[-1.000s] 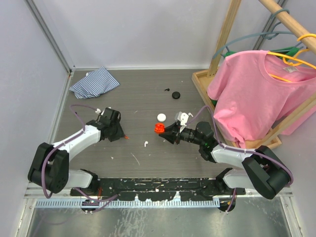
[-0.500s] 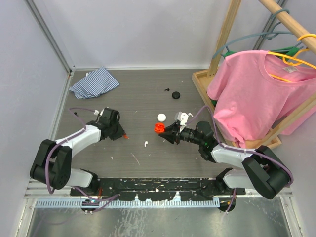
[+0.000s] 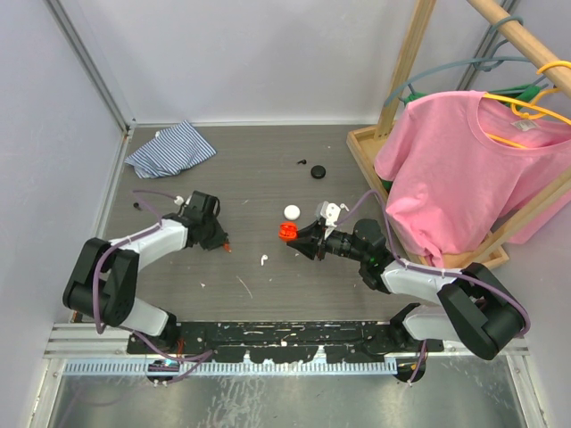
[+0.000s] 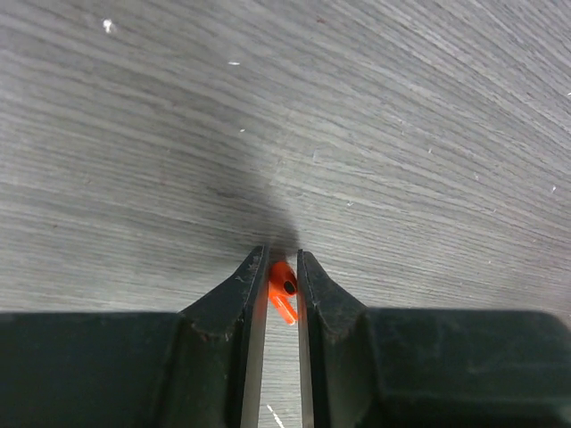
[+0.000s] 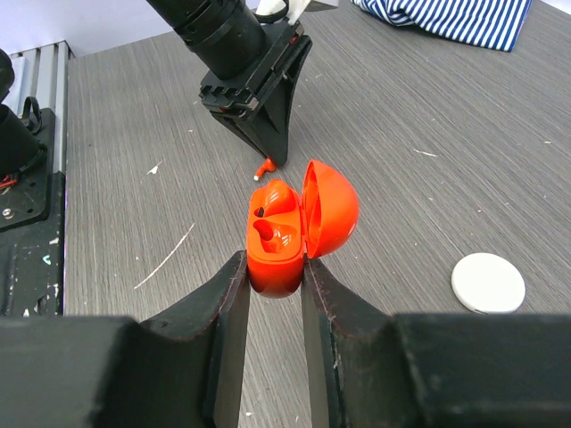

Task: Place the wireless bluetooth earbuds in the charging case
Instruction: Pick up the earbud from the center of the board.

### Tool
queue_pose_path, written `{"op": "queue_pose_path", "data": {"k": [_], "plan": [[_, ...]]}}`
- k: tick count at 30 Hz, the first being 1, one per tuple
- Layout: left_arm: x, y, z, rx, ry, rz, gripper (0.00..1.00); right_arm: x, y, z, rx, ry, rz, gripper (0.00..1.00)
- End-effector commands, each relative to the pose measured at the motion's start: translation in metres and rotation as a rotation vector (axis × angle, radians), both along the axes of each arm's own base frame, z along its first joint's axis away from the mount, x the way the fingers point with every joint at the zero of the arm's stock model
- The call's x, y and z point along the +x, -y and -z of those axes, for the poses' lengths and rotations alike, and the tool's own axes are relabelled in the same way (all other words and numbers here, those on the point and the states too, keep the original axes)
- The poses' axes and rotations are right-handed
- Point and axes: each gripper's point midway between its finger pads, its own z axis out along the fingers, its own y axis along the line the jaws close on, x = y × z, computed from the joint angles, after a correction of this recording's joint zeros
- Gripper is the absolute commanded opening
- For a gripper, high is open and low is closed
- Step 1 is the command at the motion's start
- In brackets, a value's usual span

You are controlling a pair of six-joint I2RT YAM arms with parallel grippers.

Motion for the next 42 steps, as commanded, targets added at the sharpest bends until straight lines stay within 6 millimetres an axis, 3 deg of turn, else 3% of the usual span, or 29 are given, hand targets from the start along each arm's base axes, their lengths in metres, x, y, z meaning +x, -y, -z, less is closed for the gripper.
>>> {"op": "queue_pose_path", "data": {"k": [1, 6, 16, 27, 34, 42], "plan": [[0.008, 0.003, -0.001, 0.010, -0.001, 0.041, 0.17, 0.008, -0.006, -0.027, 0.045, 0.078, 0.000, 0.01], [0.007, 0.009, -0.001, 0.063, -0.039, 0.124, 0.13, 0.009, -0.006, -0.026, 0.041, 0.074, 0.004, 0.01], [0.004, 0.016, -0.010, 0.302, -0.081, 0.301, 0.15, 0.009, -0.006, -0.025, 0.039, 0.072, 0.003, 0.01], [-0.002, 0.021, -0.035, 0.318, -0.005, 0.383, 0.34, 0.010, -0.006, -0.025, 0.038, 0.069, 0.004, 0.01], [-0.006, 0.032, -0.053, 0.306, 0.051, 0.617, 0.48, 0.009, -0.007, -0.025, 0.038, 0.070, 0.000, 0.01], [-0.016, 0.026, -0.052, 0.382, -0.074, 0.850, 0.51, 0.009, -0.008, -0.024, 0.036, 0.063, -0.006, 0.01]]}}
